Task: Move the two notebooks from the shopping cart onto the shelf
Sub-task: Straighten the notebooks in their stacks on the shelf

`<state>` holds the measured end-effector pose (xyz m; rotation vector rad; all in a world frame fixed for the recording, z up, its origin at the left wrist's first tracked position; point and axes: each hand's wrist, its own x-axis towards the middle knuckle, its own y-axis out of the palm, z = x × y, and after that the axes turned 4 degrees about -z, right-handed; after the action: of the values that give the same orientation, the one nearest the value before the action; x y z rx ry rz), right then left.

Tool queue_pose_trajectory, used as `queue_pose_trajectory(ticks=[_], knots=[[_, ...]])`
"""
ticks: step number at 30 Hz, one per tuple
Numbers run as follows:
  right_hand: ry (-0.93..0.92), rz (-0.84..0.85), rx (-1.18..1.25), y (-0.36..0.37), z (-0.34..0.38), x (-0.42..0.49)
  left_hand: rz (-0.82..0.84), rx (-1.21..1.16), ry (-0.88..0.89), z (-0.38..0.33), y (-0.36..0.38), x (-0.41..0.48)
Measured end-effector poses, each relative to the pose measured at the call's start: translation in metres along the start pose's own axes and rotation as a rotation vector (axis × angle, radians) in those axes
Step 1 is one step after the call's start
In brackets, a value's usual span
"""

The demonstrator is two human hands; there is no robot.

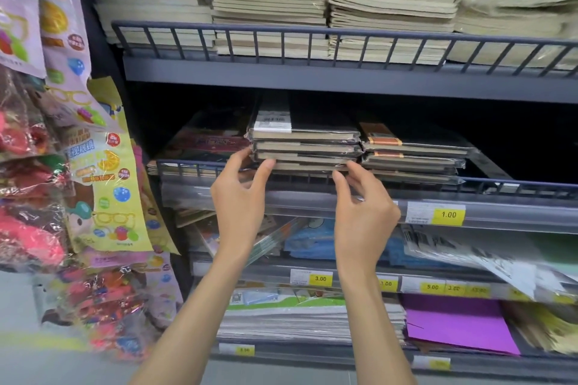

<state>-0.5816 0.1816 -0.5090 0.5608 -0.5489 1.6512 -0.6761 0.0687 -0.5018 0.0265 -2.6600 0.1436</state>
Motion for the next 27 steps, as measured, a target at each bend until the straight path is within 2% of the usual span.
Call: queue_pose_trajectory(ticks=[9, 20, 27], knots=[[0.049, 0.061, 0.058, 0.013, 0.002, -0.005, -0.045, 0.09, 0.024, 0.003, 0.004, 0.012], [-0.002, 0.113, -0.129, 0.016, 0.002, 0.005, -0.02, 0.3, 0.088, 0.009, 0.0, 0.024], [0.031, 0.095, -0.127, 0.007, 0.006, 0.013, 0.003, 0.362, 0.101, 0.002, 0.0, 0.026]])
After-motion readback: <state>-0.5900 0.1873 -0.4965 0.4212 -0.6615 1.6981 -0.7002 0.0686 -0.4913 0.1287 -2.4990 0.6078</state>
